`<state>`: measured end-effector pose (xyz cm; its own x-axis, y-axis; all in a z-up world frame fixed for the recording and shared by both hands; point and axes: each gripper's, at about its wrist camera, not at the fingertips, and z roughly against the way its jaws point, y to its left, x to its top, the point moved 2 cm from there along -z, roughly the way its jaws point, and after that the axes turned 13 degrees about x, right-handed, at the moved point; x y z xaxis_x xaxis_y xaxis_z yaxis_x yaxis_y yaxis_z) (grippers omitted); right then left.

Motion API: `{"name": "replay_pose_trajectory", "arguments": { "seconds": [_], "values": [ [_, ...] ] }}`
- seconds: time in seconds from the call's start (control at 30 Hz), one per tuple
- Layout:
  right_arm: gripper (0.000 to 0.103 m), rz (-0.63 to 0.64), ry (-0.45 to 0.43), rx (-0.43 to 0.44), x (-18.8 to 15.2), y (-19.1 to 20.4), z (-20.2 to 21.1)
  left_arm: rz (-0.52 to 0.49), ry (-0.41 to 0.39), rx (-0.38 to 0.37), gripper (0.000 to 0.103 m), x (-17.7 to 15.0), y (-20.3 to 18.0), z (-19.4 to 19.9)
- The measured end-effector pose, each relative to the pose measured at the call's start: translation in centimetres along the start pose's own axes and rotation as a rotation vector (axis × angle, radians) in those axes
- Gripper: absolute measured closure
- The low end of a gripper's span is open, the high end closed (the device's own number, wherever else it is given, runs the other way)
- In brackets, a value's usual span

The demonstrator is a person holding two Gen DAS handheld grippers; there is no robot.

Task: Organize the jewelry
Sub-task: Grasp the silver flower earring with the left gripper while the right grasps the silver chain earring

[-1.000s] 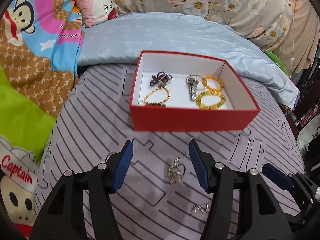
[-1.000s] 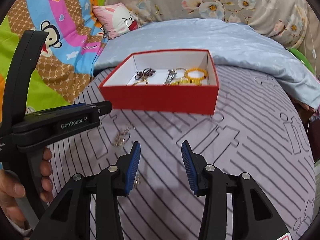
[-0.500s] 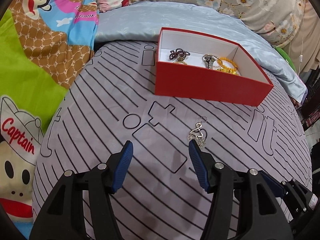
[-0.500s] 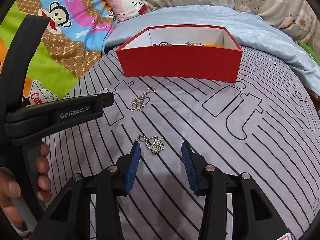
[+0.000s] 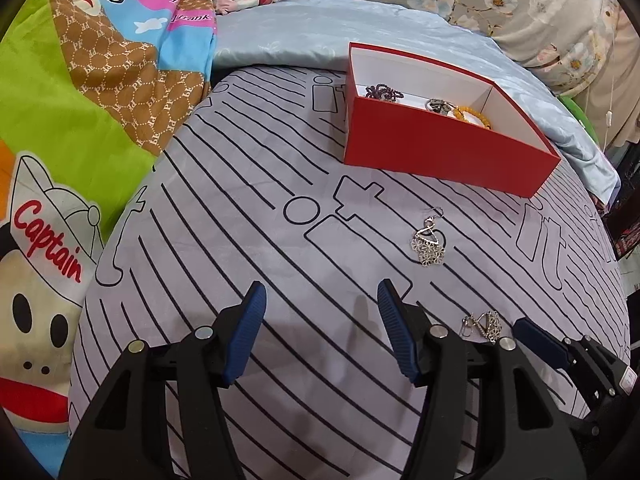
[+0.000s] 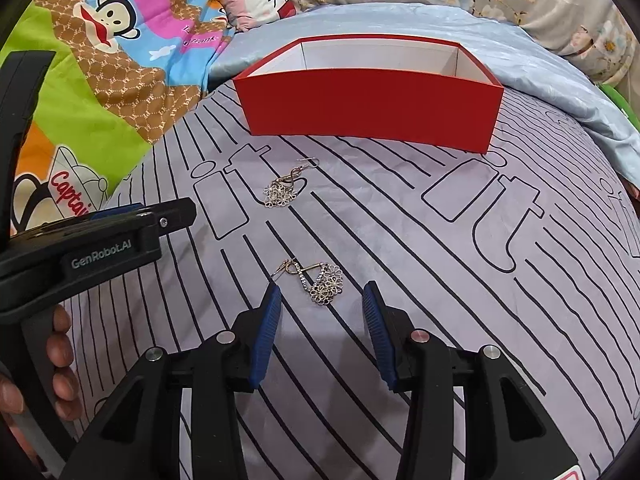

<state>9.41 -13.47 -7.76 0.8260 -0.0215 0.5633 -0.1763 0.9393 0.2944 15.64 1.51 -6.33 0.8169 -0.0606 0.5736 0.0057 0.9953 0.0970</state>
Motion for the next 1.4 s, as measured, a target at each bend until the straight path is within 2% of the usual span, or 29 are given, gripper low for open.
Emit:
{"name": "replay_pose_trajectory", "arguments": {
  "seconds": [0.37, 0.47, 0.6, 1.03, 1.4],
  "values": [
    [0.062, 0.035, -0.011, -0.039, 0.7, 0.2, -1.0, -0.001, -0.003, -0.001, 0.045, -0.3, 0.2, 0.1],
    [0.069, 0.05, -0.012, -0.066, 0.8, 0.3, -1.1, -0.002, -0.006, -0.004, 0.043, -0.3, 0.1, 0.2],
    [0.084, 0.027, -0.016, -0.063, 0.8, -0.5, -0.8, -0.009, -0.006, -0.008, 0.043, -0.3, -0.2, 0.3],
    [0.086, -0.027, -0.035, -0.037, 0.6, -1.8, 0.3, -0.028, -0.014, -0.026, 0.043, 0.1, -1.3, 0.5],
    [0.086, -0.07, -0.08, -0.049, 1.3, -3.7, 2.3, -0.076, -0.014, -0.091, 0.043, 1.2, -5.2, -0.2]
  ]
}}
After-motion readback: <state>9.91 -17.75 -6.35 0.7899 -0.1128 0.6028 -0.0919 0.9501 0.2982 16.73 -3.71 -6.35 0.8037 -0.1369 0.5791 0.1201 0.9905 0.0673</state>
